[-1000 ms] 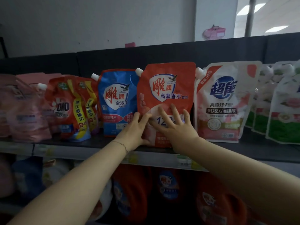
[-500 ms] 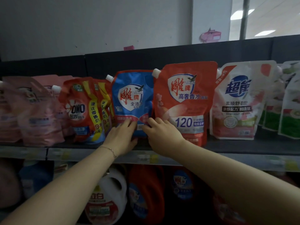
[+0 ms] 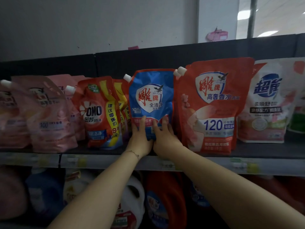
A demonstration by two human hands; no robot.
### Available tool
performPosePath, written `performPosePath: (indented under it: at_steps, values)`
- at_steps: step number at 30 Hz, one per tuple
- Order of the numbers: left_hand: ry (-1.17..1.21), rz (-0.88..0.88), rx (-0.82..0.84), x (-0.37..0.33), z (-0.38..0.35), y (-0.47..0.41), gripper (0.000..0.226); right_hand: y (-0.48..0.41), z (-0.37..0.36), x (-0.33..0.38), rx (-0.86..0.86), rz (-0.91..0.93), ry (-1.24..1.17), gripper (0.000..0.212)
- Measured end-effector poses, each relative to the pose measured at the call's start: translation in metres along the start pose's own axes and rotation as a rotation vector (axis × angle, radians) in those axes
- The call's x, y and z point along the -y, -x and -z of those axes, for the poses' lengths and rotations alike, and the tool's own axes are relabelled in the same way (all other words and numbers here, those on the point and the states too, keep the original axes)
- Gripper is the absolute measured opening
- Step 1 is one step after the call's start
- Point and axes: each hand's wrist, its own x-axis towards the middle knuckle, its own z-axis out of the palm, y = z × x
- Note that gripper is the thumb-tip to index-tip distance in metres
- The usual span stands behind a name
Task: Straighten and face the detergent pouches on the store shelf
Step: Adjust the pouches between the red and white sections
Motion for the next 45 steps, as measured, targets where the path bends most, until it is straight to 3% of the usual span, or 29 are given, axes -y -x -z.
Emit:
performPosePath:
  at_steps: [7,21,27,31,35,41,45]
  values:
    - [-0.093,-0.035,0.078,0.011,-0.006,-0.005,0.085,-0.008,-0.013,-0.002,-0.057,-0.015,-0.030,0.077]
    - [-0.140,0.022,0.191,0.010,-0.005,-0.009,0.080,-0.020,-0.019,-0.013,0.061,-0.025,-0.138,0.083]
    - [0.002,0.027,0.095,0.007,-0.007,-0.003,0.079,-0.022,-0.021,-0.014,0.033,-0.017,-0.209,0.086]
    - [0.026,-0.004,-0.091,0.005,-0.011,0.001,0.064,-0.009,-0.021,-0.011,-0.200,0.025,-0.246,0.071]
    - [-0.002,-0.032,-0.267,0.004,-0.010,0.009,0.045,0.003,-0.025,-0.007,-0.492,0.054,-0.121,0.048]
    - [0.038,-0.057,-0.259,-0.002,-0.002,0.016,0.022,0.005,-0.022,-0.006,-0.503,0.059,-0.254,0.017]
    - [0.071,-0.116,-0.102,-0.003,0.006,0.018,0.018,0.004,-0.019,-0.004,-0.404,0.075,-0.261,0.018]
